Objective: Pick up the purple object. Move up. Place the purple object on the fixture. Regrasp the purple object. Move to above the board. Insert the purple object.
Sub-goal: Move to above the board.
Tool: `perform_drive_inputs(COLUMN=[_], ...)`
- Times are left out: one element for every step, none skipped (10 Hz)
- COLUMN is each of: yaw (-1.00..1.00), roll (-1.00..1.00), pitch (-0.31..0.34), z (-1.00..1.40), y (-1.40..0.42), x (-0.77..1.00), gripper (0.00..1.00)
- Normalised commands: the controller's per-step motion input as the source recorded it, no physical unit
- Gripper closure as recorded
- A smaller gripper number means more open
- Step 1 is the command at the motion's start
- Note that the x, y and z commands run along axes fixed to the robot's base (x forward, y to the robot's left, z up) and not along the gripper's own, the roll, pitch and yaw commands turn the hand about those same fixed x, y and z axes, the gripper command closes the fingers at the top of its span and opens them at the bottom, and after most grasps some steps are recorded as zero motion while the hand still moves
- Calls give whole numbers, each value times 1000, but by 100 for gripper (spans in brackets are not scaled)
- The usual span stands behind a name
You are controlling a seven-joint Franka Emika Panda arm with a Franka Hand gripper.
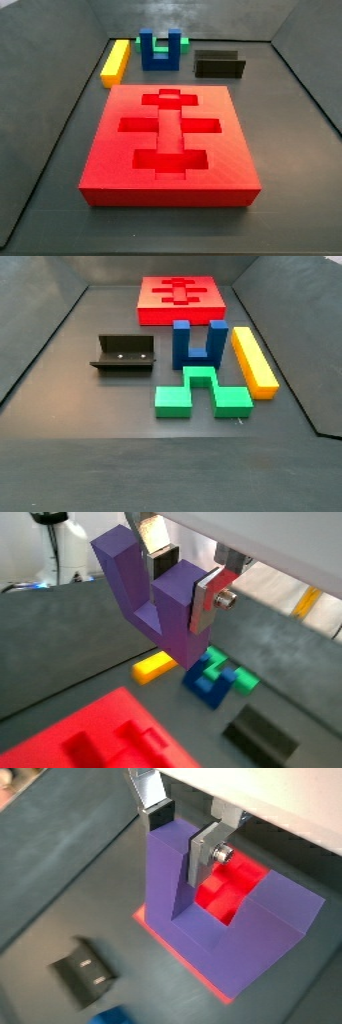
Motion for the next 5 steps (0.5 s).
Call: perform_drive_inputs(yaw=[-99,-99,-59,-36,-14], roll=[-1000,-1000,-697,-483,-260], pitch=[2,-10,-36,-46,-47], z=[26,23,5,6,-3], y=[-102,-85,-17,18,13], x=[-100,-92,-100,-89,-58], gripper=[100,100,100,100,100])
